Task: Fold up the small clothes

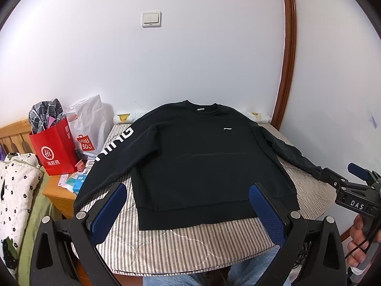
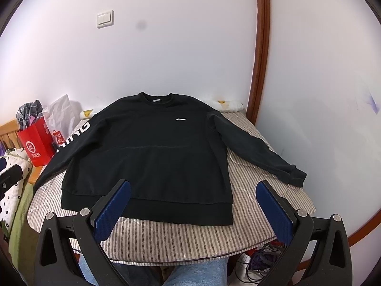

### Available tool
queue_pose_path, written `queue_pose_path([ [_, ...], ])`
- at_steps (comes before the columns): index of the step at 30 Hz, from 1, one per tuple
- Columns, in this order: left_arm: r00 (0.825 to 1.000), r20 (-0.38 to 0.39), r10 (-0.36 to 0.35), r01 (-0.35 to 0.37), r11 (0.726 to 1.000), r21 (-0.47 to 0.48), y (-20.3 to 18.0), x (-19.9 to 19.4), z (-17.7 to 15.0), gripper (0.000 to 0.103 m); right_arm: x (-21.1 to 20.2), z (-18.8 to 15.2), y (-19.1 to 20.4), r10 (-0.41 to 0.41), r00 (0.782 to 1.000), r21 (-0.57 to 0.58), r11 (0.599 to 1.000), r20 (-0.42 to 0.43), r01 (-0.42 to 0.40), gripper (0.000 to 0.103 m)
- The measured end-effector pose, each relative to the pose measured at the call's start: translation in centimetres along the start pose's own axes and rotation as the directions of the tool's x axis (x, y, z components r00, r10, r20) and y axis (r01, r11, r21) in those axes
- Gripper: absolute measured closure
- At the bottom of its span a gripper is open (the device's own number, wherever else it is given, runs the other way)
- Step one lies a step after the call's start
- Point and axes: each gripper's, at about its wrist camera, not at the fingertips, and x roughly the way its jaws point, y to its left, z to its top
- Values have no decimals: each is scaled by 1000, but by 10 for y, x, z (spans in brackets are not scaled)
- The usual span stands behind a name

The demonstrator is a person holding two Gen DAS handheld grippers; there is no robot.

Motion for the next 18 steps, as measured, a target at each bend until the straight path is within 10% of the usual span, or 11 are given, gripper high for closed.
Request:
queue_pose_path([
  [18,1000,-8,15,-15,1000,15,-4,1,-3,0,-6,0,3,3,1000,-5,1000,11,-3,0],
])
